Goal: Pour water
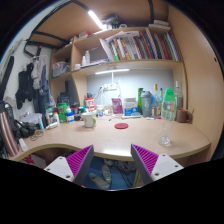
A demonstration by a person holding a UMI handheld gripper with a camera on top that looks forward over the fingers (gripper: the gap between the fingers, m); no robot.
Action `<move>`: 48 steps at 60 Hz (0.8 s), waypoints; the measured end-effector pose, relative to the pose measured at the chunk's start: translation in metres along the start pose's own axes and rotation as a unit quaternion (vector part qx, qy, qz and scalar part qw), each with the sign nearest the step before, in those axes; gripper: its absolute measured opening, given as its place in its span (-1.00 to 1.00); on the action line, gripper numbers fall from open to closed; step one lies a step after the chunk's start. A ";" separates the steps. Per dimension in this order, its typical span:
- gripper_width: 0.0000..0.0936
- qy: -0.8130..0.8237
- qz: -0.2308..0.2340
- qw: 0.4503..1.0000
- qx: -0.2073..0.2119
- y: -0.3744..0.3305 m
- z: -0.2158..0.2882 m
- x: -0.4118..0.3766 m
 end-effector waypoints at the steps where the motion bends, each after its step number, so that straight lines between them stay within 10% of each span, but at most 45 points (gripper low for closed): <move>1: 0.80 0.000 0.000 1.000 0.001 0.000 0.000 0.000; 19: 0.79 -0.008 -0.029 0.999 0.031 0.010 0.015 0.036; 48: 0.77 -0.033 -0.203 0.976 0.065 0.072 0.038 0.241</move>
Point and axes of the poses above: the point between the fingertips, and its own axes, seen from behind it with the camera up: x to the right, z up, y forward, the way the camera looks, the point moved 2 cm from there along -y, backward, against the way the camera looks, and after that the axes turned 8 degrees about z, right-handed, at the moved point
